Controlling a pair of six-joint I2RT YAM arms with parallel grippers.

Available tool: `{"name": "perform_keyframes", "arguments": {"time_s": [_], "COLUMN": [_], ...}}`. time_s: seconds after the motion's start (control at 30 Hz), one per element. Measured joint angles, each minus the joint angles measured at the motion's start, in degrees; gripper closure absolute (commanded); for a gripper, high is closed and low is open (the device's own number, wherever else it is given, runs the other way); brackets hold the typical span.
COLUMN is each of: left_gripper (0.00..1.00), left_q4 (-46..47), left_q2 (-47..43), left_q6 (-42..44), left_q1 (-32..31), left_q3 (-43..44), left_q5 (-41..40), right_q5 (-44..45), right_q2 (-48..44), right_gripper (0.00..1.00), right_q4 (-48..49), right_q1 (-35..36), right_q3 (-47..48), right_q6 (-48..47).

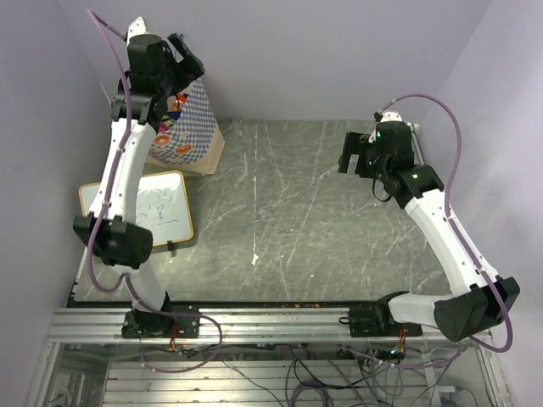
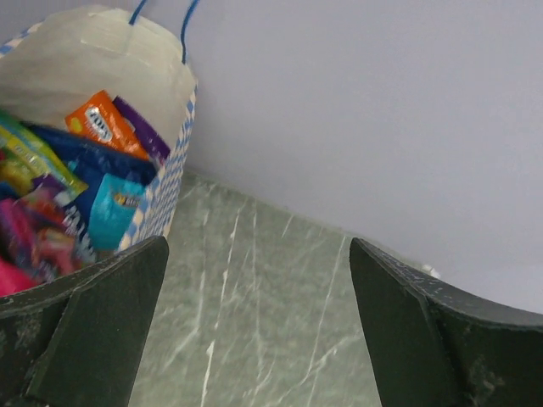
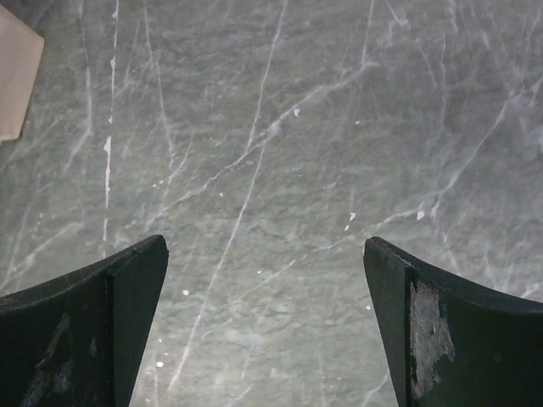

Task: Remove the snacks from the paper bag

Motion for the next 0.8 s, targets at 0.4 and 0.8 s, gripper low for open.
{"name": "perform_keyframes", "arguments": {"time_s": [0.4,0.8], "left_gripper": [0.01,0.03], "left_q4": [24.2,40.6], "left_q2": [31.6,44.1], "left_q6": [-13.5,-17.5], "left_q1": [13.6,13.9], "left_q3": [16.3,20.2], "left_q5": [18.6,17.3], "right_q5": [-2.1,3.8], "right_q2": [-2.8,-2.6], "right_gripper": [0.00,0.00], "right_q4": [4.9,6.7], "right_q1": [-0.1,-0.1], "right_q3": [-4.0,-4.2], "right_q6": [-8.6,-11.2]}}
